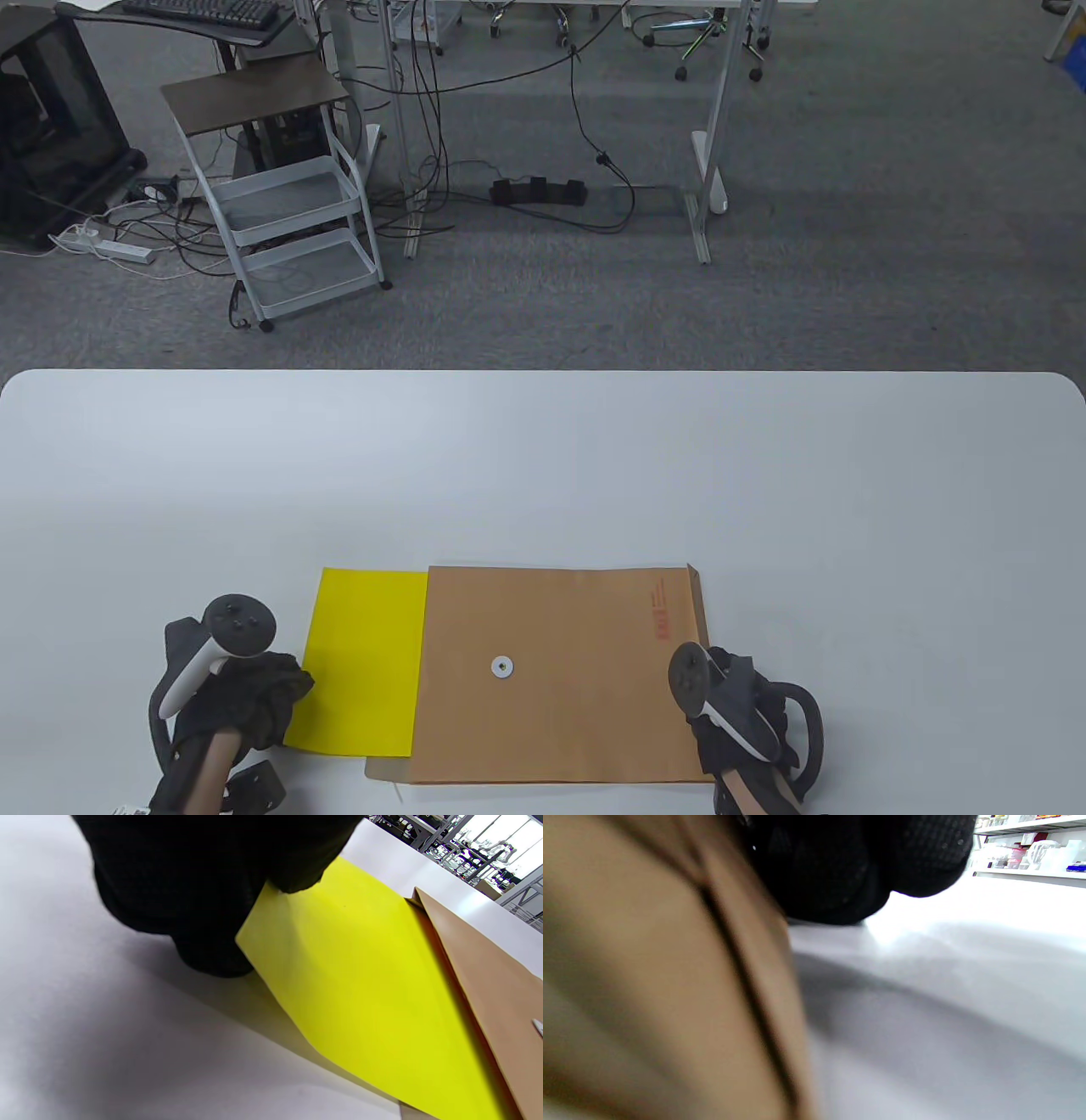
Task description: Insert cardstock into document pouch
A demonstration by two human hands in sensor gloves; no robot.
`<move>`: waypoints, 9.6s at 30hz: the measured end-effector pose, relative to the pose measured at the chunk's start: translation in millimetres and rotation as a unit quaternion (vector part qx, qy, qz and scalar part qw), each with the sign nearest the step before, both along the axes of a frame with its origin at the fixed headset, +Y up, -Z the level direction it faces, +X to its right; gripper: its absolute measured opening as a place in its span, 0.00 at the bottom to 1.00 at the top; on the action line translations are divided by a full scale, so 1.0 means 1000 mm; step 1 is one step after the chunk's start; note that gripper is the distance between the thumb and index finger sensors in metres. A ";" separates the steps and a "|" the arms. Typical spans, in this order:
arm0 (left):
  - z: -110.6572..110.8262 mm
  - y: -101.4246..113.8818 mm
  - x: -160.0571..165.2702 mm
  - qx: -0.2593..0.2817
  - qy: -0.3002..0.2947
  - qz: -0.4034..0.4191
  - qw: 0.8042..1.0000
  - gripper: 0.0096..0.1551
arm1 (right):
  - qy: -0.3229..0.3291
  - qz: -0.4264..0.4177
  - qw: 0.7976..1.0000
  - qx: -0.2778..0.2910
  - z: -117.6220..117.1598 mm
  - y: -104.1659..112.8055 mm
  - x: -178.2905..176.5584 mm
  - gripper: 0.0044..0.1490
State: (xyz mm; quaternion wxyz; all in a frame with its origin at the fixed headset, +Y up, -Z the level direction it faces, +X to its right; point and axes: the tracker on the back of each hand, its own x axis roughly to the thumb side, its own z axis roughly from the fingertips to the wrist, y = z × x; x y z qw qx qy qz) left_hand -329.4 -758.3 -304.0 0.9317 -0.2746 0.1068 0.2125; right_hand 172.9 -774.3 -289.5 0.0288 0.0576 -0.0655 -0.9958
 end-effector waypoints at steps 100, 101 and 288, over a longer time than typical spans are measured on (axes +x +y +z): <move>0.006 -0.026 0.068 -0.008 -0.042 0.282 0.958 0.28 | 0.004 0.010 1.000 -0.005 0.000 0.001 -0.001 0.16; 0.006 -0.027 0.067 -0.010 -0.037 0.289 0.957 0.28 | 0.004 0.011 1.000 -0.006 0.001 0.001 -0.002 0.15; 0.020 0.167 0.187 0.309 -0.240 0.087 0.916 0.30 | 0.008 0.005 1.000 -0.005 0.001 0.000 -0.005 0.11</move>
